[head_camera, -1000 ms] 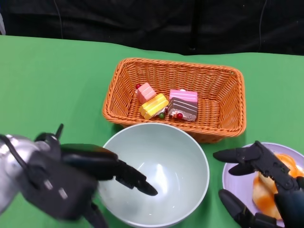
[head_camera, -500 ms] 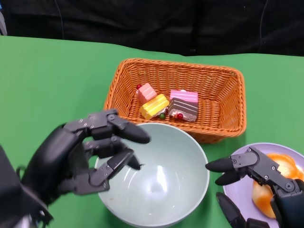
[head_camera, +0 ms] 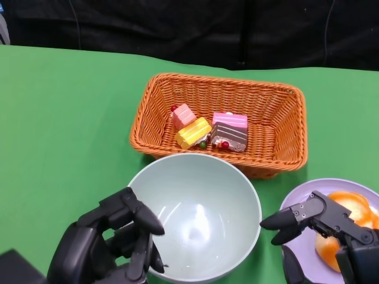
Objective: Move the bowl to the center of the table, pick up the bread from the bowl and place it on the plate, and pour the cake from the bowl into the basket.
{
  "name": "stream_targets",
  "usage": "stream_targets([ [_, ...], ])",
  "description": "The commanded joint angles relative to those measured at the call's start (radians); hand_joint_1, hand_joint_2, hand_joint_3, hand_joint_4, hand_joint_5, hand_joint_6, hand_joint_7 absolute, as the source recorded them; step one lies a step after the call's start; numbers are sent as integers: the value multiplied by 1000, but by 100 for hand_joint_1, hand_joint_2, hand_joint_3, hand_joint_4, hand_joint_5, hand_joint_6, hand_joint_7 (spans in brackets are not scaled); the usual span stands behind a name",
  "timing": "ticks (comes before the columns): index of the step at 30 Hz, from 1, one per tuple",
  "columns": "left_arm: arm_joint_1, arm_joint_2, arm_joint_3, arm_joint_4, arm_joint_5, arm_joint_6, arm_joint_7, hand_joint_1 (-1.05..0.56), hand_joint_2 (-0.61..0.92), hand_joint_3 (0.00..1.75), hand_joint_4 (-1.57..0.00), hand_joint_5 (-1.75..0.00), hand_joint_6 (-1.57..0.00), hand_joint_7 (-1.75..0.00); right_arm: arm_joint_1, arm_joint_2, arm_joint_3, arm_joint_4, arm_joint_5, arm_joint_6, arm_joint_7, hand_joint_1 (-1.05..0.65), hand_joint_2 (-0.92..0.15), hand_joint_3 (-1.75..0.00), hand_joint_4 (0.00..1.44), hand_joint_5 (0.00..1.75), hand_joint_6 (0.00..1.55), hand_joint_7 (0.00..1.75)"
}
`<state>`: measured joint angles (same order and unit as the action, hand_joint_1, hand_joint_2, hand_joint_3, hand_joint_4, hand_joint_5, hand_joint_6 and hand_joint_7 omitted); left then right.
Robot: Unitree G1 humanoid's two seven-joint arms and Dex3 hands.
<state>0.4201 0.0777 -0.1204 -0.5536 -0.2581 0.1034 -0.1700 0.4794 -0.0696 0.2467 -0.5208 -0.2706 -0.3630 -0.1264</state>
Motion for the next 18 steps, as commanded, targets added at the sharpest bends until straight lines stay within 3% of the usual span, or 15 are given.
stream_targets([
  [1, 1, 21, 15, 83, 27, -138, -58, 3, 46, 141, -92, -175, -78, -167, 18, -7, 4, 4, -12, -67, 3, -1, -27, -156, 83, 157, 82, 125],
  [6, 2, 23, 27, 140, 27, -230, -101, 2, 42, 146, -97, -175, -81, -167, 27, -10, 0, 11, -12, -75, 5, 2, -22, -167, 94, 170, 90, 135],
  [18, -9, 23, 37, 191, -2, -281, -149, 2, 38, 153, -96, -175, -86, -162, 27, -10, -18, 34, -18, -102, -2, 2, -19, -173, 91, 174, 85, 144],
])
